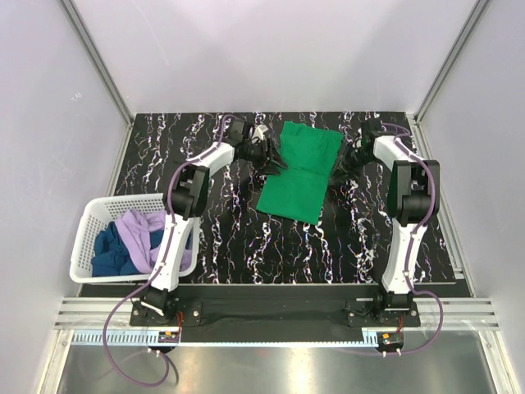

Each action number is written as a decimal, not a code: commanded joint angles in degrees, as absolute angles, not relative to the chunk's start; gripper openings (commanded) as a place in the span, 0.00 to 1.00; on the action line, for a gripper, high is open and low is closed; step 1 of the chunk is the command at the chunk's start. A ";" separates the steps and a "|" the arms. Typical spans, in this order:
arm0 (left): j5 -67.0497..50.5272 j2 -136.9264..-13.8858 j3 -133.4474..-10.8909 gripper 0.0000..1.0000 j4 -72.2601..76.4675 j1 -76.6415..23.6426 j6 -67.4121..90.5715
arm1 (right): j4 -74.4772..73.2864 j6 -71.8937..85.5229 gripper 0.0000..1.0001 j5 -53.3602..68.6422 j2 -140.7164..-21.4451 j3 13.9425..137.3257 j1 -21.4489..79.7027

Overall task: Fold and stack the t-shirts
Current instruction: Fold the tshirt

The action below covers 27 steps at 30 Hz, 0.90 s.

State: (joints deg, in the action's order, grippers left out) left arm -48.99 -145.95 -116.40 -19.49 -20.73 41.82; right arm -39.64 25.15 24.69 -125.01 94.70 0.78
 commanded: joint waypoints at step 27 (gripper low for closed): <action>-33.66 -122.62 -79.54 0.40 -26.18 -23.64 28.48 | -22.91 27.09 0.00 41.23 -107.41 57.03 6.50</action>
